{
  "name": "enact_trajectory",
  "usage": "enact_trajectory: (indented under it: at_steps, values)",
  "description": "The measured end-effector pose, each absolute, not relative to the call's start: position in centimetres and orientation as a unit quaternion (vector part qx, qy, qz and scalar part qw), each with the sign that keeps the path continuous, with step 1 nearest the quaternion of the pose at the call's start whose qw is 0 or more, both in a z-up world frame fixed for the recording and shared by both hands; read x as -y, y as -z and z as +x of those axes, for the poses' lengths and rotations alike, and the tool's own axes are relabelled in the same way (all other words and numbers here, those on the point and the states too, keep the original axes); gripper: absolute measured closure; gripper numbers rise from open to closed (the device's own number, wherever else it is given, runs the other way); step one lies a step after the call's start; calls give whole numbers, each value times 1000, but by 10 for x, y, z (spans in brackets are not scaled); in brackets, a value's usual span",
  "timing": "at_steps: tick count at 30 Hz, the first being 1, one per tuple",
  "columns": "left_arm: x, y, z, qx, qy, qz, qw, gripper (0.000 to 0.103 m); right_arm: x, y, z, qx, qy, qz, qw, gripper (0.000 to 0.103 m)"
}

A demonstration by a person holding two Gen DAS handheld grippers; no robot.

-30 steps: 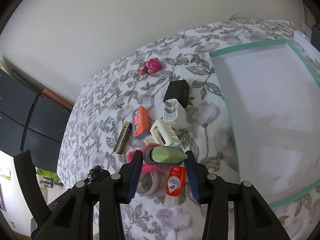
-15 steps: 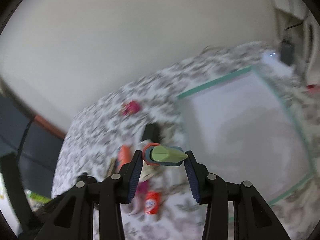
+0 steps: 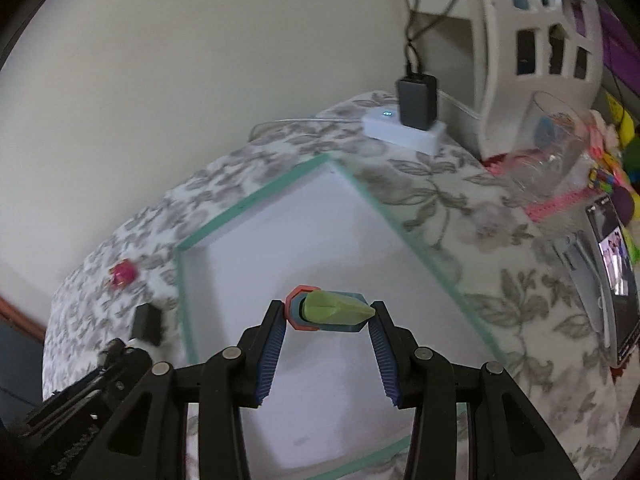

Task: Organize rigid objects
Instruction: 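Carry the car and toy knife into the teal-rimmed tray and open both grippers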

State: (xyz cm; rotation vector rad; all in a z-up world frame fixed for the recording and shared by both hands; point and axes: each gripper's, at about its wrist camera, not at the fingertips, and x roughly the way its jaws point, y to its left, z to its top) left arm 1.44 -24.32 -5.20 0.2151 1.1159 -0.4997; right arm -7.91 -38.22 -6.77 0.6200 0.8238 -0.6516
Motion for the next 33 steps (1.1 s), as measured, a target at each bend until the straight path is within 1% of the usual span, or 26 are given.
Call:
enact_trajectory:
  at_steps: [3,7,10,16,19,21,25,30,31,32,33]
  values:
    - [252,69,15,-532,242,92,806,68,388,78,-84,-382,317,295,817,57]
    - [254,94,17,-560,254,74,785,68,388,92,-86,-404,332,295,800,57]
    - [258,110,16,-575,243,88,776,68,379,92,-82,-435,340,272,788,57]
    - [259,118,14,-584,238,96,770,67,379,118,-88,-489,332,307,746,57]
    - [260,119,11,-585,242,99,768,67,382,130,-92,-499,324,332,732,57]
    - [263,118,14,-584,242,103,768,66,382,129,-92,-501,326,326,732,57]
    - [261,117,15,-591,257,85,759,52,380,130,-93,-502,327,322,733,57]
    - [255,106,13,-590,265,76,759,47,381,126,-93,-499,330,323,733,57]
    - [252,103,13,-589,266,73,759,43,381,124,-93,-497,331,322,735,57]
    - [251,100,14,-588,262,74,762,36,381,120,-94,-493,332,319,738,56]
    - [246,94,14,-580,254,78,770,33,379,117,-94,-490,332,316,741,56]
